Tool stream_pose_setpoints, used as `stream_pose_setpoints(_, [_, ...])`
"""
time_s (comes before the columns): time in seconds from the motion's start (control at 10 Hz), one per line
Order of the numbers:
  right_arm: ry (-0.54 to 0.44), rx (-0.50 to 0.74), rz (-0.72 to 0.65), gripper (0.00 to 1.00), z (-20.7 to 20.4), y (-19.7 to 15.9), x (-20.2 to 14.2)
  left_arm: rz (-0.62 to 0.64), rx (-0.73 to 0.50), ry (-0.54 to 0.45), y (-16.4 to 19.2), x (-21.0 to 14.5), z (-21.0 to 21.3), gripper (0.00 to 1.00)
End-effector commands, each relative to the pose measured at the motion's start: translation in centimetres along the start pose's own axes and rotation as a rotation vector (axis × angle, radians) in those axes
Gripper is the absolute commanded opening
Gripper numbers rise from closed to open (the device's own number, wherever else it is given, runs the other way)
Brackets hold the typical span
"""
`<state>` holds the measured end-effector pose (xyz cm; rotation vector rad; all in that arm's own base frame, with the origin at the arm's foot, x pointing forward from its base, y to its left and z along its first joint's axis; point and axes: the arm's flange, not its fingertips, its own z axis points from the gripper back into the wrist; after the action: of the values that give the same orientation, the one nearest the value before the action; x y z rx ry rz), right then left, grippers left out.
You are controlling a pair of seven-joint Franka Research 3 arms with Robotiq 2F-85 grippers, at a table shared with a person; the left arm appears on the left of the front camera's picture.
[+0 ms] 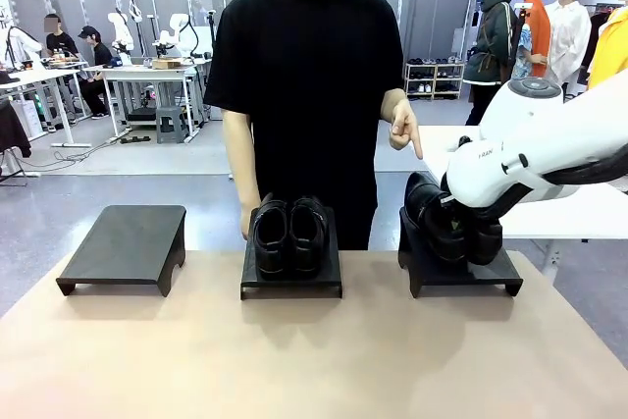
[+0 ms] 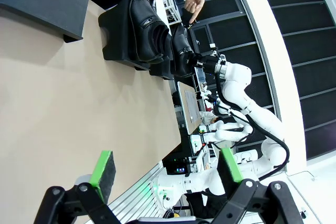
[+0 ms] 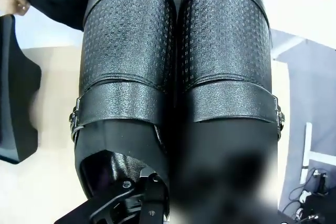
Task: Place the shoes on the stand as instructed by the person.
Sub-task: Pick up another pair of Shoes and place it on the Shoes Stand indicated by the person.
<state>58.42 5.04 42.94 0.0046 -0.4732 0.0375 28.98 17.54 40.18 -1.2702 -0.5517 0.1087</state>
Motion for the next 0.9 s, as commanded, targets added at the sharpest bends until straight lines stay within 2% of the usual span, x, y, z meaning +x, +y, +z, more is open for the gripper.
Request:
stream_pose_setpoints(0.0, [-0.013,0.014,-0.027,0.09,0.1,-0.3,1.3,-0.014,-0.017,0.000,0.0,0.0,0.1,1.00])
stream_pose_setpoints(0.8, [-0.051,0.048,-0.040,0.09,-3.0,-0.3,1.0,-0.014,-0.017,0.000,0.0,0.0,0.1,1.00])
